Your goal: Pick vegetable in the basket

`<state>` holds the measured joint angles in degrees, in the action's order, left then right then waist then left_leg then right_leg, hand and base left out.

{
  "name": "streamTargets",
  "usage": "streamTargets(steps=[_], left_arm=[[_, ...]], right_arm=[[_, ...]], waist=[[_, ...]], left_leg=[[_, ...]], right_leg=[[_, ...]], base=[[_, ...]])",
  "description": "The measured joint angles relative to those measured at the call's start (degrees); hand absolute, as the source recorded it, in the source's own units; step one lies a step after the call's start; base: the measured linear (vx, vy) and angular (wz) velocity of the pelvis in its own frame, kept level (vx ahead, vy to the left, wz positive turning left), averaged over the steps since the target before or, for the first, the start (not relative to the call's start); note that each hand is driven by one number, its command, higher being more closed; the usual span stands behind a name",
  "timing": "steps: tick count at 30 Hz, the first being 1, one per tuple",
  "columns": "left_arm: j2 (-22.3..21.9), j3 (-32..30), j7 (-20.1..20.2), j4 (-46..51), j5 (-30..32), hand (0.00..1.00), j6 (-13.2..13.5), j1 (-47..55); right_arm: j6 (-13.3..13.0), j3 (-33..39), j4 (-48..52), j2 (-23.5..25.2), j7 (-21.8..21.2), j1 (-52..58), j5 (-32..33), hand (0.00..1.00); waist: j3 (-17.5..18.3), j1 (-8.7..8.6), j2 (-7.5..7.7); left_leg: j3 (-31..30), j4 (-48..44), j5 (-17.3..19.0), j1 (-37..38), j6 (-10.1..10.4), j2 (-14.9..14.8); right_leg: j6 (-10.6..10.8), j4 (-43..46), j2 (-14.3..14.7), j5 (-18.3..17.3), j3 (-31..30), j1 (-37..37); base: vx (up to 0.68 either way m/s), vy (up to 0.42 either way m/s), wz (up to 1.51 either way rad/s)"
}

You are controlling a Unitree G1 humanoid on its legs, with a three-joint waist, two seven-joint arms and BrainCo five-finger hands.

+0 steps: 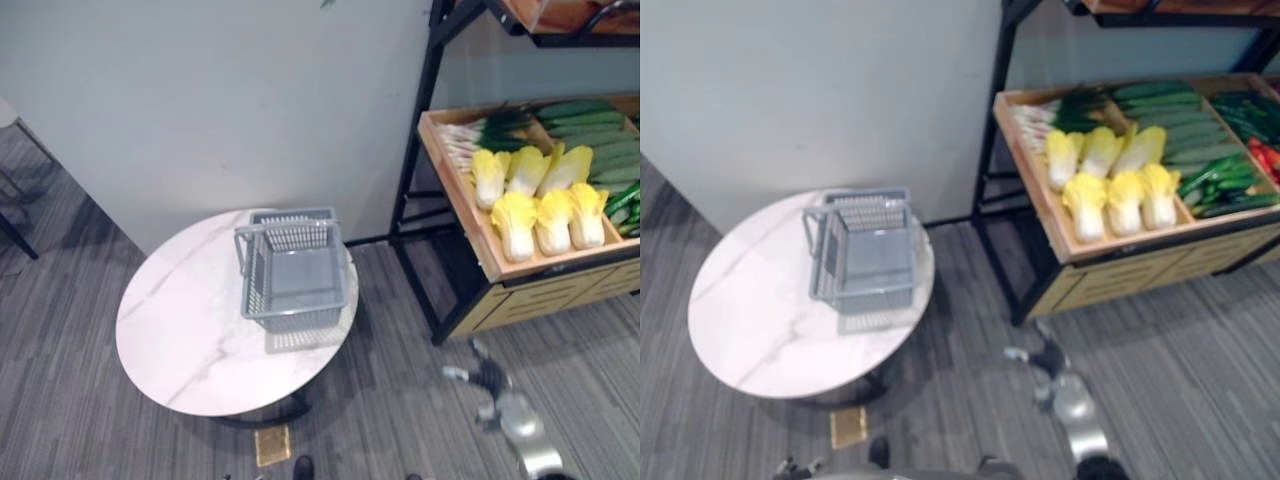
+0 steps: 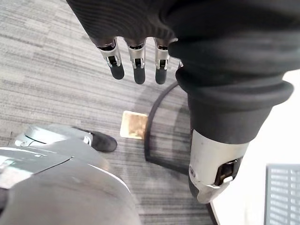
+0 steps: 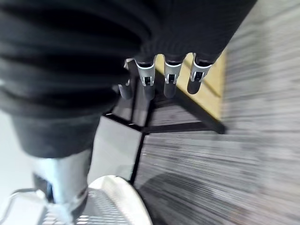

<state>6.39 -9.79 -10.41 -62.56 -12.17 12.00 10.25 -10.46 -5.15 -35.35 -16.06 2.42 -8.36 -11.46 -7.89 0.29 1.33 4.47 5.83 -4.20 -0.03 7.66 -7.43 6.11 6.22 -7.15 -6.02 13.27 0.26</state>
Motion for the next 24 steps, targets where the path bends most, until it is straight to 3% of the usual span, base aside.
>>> streamTargets(steps=[4,7,8,14,19,24], left_arm=[[0.29,1.60,-0.55,1.52,0.02,0.00,0.12,-2.48],[0.39,1.67,-0.65,2.24,0.21,0.00,0.19,-4.11],[0.41,1.66,-0.73,2.24,0.99,0.00,0.18,-4.42],[0.72,0.11,-2.30,3.48,1.27,0.00,-0.12,-4.46],[0.86,-0.17,-2.46,4.31,2.17,0.00,-0.33,-4.60],[1.11,-0.21,-2.48,4.43,3.43,0.00,-0.68,-4.76]], right_arm=[[-0.07,-9.48,3.04,-2.06,1.02,-16.17,-4.95,0.00],[-0.10,-14.96,1.91,-0.50,1.19,-27.81,-6.75,0.00],[-0.05,-15.62,0.52,-0.32,1.34,-31.23,-6.74,0.00],[1.17,-15.68,-5.36,0.92,2.18,-39.88,-7.34,0.00],[2.79,-15.60,-10.60,1.20,1.97,-41.53,-8.87,0.00],[3.82,-12.03,-17.81,1.26,2.07,-45.60,-11.07,0.00]], waist=[[-3.71,1.79,-1.07],[-5.90,3.47,-1.10],[-6.09,4.69,-1.00],[-7.82,7.83,0.48],[-8.58,8.00,1.57],[-9.89,8.46,2.48]], left_leg=[[1.22,-0.07,-1.33,-2.41,-0.19,-0.69],[1.06,-0.04,-2.02,-4.23,-0.82,-0.77],[0.69,-0.03,-2.27,-4.86,-1.10,-0.53],[-1.68,-0.18,-2.83,-6.20,-1.89,1.13],[-5.56,-0.34,-3.41,-6.97,-2.48,2.83],[-10.07,-0.35,-3.53,-6.55,-3.12,4.71]], right_leg=[[-0.55,-0.02,0.75,1.91,-1.31,-3.26],[-0.54,0.03,0.81,2.78,-1.02,-4.86],[-0.39,-0.06,0.62,2.90,-0.72,-5.17],[-0.07,-0.01,-1.08,3.01,1.47,-4.88],[0.41,3.18,-2.89,1.40,3.64,-4.72],[-0.18,13.90,-6.04,-1.45,3.36,-6.51]], base=[[-0.13,0.001,-0.14],[-0.12,0.017,0.06],[-0.08,0.027,0.13],[-0.02,0.049,0.24],[0.04,0.039,0.45],[0.00,0.012,0.51]])
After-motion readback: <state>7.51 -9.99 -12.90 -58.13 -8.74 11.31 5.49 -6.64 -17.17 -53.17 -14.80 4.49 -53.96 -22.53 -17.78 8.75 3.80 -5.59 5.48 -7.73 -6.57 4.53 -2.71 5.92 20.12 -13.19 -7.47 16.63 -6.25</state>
